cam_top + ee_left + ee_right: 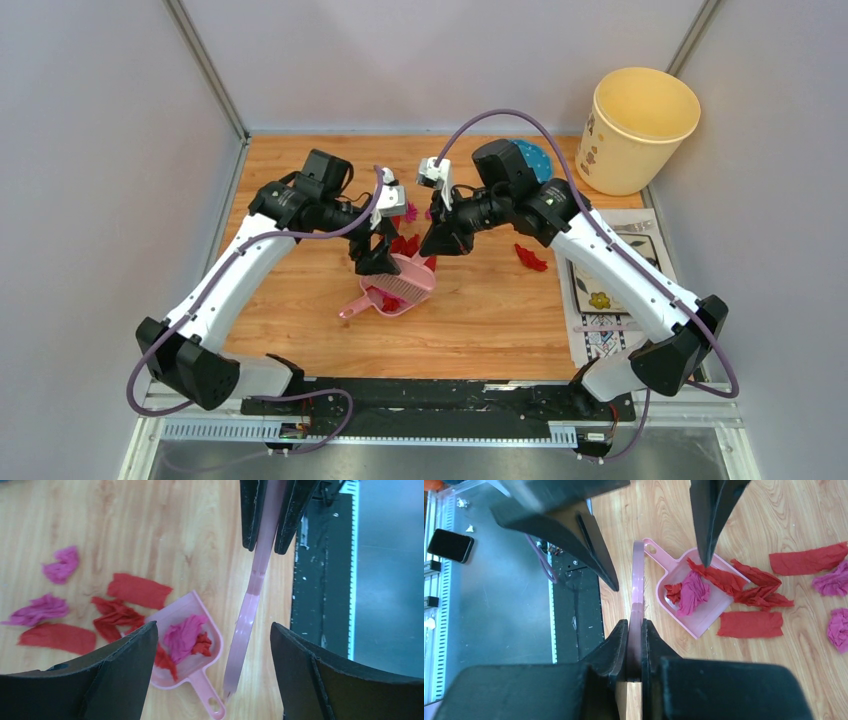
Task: Sweep away the paper scraps from the table
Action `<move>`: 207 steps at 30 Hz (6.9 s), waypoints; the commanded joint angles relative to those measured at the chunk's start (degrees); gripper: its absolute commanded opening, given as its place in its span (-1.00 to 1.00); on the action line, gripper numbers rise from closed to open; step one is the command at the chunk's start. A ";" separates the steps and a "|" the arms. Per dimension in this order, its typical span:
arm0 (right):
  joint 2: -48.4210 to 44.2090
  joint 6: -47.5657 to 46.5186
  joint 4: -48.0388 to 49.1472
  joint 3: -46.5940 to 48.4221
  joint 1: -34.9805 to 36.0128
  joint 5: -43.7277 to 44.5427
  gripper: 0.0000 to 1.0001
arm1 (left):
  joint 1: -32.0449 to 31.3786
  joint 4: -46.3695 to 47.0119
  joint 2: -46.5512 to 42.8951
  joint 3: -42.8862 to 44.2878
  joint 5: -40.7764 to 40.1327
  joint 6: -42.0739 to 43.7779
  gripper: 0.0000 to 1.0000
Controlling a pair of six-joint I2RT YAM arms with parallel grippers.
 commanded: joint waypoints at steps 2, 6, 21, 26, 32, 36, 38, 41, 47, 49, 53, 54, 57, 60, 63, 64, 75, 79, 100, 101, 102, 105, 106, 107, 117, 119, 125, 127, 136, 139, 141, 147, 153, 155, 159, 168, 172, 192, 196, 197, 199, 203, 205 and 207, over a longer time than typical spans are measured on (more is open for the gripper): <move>-1.31 1.18 3.65 3.80 0.52 -3.98 -1.00 | -2.23 -1.00 0.41 -0.96 4.65 2.64 0.67; -1.39 1.44 4.08 4.51 0.52 -3.46 -1.00 | -2.33 -2.57 1.90 -1.06 4.02 2.11 -0.69; -23.28 28.68 48.72 -33.80 -13.81 -4.43 0.80 | -0.04 26.75 -3.28 -9.40 12.10 -32.15 -1.00; -18.72 37.03 57.61 -37.41 -13.19 -8.02 0.75 | -0.04 27.92 -3.02 -9.67 13.43 -34.10 -1.00; -13.36 34.93 56.90 -35.31 -9.95 -10.66 0.39 | -0.04 28.62 -3.28 -9.84 14.13 -34.53 -1.00; -9.84 31.77 52.88 -32.41 -7.92 -16.01 -0.40 | 0.22 29.85 -3.11 -10.02 14.39 -35.59 -1.00; -9.22 30.19 51.12 -32.14 -7.92 -17.60 -1.00 | 0.40 30.46 -3.02 -9.93 14.92 -35.85 -1.00; -9.30 19.32 36.31 -29.34 -7.83 -17.44 -1.00 | 0.84 28.98 -3.11 -9.41 15.36 -34.02 -0.77; -5.18 -12.03 -4.49 -14.67 -4.68 -3.12 -1.00 | 0.84 16.16 -1.35 -2.91 12.63 -17.94 0.31; -3.08 -15.68 -11.69 -11.07 -3.53 0.22 -1.00 | 0.93 13.95 -1.08 -1.15 13.68 -14.68 0.31; -1.40 -20.61 -14.98 -9.29 -0.28 1.02 -1.00 | 0.75 11.05 -1.44 -0.35 16.50 -12.39 0.35; -1.05 -22.80 -15.94 -8.77 0.34 1.29 -1.00 | 0.66 10.95 -1.44 -0.27 16.33 -12.04 0.35; 0.36 -23.69 -17.80 -6.39 2.01 1.46 -1.00 | -0.21 7.36 -0.74 0.26 13.88 -8.28 0.33; 1.77 -24.48 -18.67 -3.93 2.89 1.38 -1.00 | -2.23 1.30 0.75 1.31 12.81 -4.32 0.30; 3.18 -25.36 -20.17 -1.47 3.16 0.85 -1.00 | -3.55 -2.23 1.90 1.76 13.51 -2.64 0.26; 3.35 -25.45 -20.17 -1.12 3.24 0.67 -1.00 | -3.64 -3.10 1.99 1.76 13.95 -2.28 0.25; 5.11 -25.54 -20.26 0.82 3.24 1.73 -1.00 | -4.61 1.63 1.55 2.11 17.03 -11.24 -0.03; 4.76 -25.28 -19.73 0.91 3.25 1.46 -1.00 | -4.79 3.39 0.85 1.41 16.24 -13.53 -0.21; -21.59 36.21 31.75 -22.33 4.11 55.32 0.88 | 11.90 19.73 -7.67 -3.34 -22.16 -24.08 -1.00; -21.52 42.25 33.25 -23.78 4.47 58.04 0.89 | 12.43 20.52 -8.02 -3.86 -24.87 -23.90 -1.00; -20.74 46.22 33.53 -24.49 5.52 58.94 0.89 | 12.70 22.79 -8.38 -4.56 -27.07 -23.73 -1.00; -14.07 53.46 28.27 -20.20 13.21 63.59 0.90 | 14.02 29.11 -11.18 -9.57 -35.42 -22.85 -1.00; -10.66 54.34 27.91 -18.01 16.74 72.48 0.90 | 14.37 30.62 -12.93 -11.15 -37.53 -22.24 -1.00; -9.23 57.92 28.86 -17.55 20.09 77.35 0.90 | 14.46 31.94 -13.91 -14.03 -41.12 -21.71 -1.00; 31.94 108.45 -27.38 25.45 36.55 89.02 0.97 | 15.51 45.92 -22.00 -27.50 -51.62 -22.49 -1.00; 38.04 117.86 -33.50 30.59 36.64 83.40 0.96 | 15.60 46.98 -23.40 -29.96 -51.53 -21.88 -1.00; 52.30 125.95 -41.57 45.98 35.68 80.99 0.89 | 16.39 49.70 -28.41 -35.32 -52.24 -18.10 -1.00; 51.27 128.44 -40.93 42.60 34.98 82.06 0.91 | 16.40 50.15 -29.99 -36.38 -51.62 -17.40 -1.00; 54.68 120.00 -30.36 40.46 31.72 75.47 0.93 | 16.40 49.54 -29.91 -38.67 -48.63 -16.08 -1.00; 54.86 119.84 -29.14 38.97 31.19 74.50 0.92 | 16.40 49.10 -30.17 -38.94 -47.66 -16.43 -1.00; 55.29 119.13 -27.73 38.87 30.84 73.98 0.86 | 16.40 49.01 -30.26 -38.94 -46.34 -16.26 -1.00; 58.10 115.44 -28.95 42.91 31.28 70.20 0.80 | 16.40 48.39 -30.70 -37.97 -45.20 -16.69 -1.00; 59.08 115.96 -34.93 43.46 31.46 71.42 0.71 | 16.40 47.34 -31.14 -37.00 -43.44 -17.31 -1.00; 56.37 116.05 -35.02 38.56 31.46 71.78 0.62 | 16.40 47.16 -31.23 -36.83 -43.27 -17.22 -1.00; 51.19 115.27 -34.06 29.94 31.54 72.13 0.48 | 16.40 46.99 -31.41 -36.74 -43.09 -17.31 -1.00; 33.96 105.95 -23.80 5.68 33.83 73.18 0.47 | 16.31 45.32 -31.67 -36.39 -41.77 -17.13 -1.00; 23.59 99.63 -13.76 -8.99 33.66 73.01 0.47 | 16.40 44.09 -31.76 -35.86 -40.98 -16.87 -1.00; 7.30 57.17 -0.66 -19.75 36.91 68.52 0.98 | 16.31 31.70 -28.25 -30.77 -38.17 -13.80 -1.00; 13.44 52.16 -0.30 -13.62 36.56 65.98 0.90 | 16.31 31.34 -27.28 -30.15 -39.30 -13.79 -1.00; 14.94 53.28 -1.44 -12.12 36.38 65.89 0.88 | 16.39 31.52 -27.10 -30.15 -39.75 -13.53 -1.00; 17.05 54.52 -3.37 -11.05 35.77 64.67 0.81 | 16.40 31.69 -26.84 -30.50 -41.32 -13.36 -1.00; 19.70 57.60 -3.30 -12.71 32.00 64.39 0.72 | 16.40 31.78 -26.40 -30.67 -41.33 -13.62 -1.00; 20.31 56.99 -1.73 -12.36 31.11 62.65 0.65 | 16.40 31.87 -26.31 -30.67 -41.07 -13.79 -1.00; 21.45 56.46 -1.01 -11.84 30.93 61.94 0.60 | 16.40 31.96 -25.96 -30.67 -40.98 -13.88 -1.00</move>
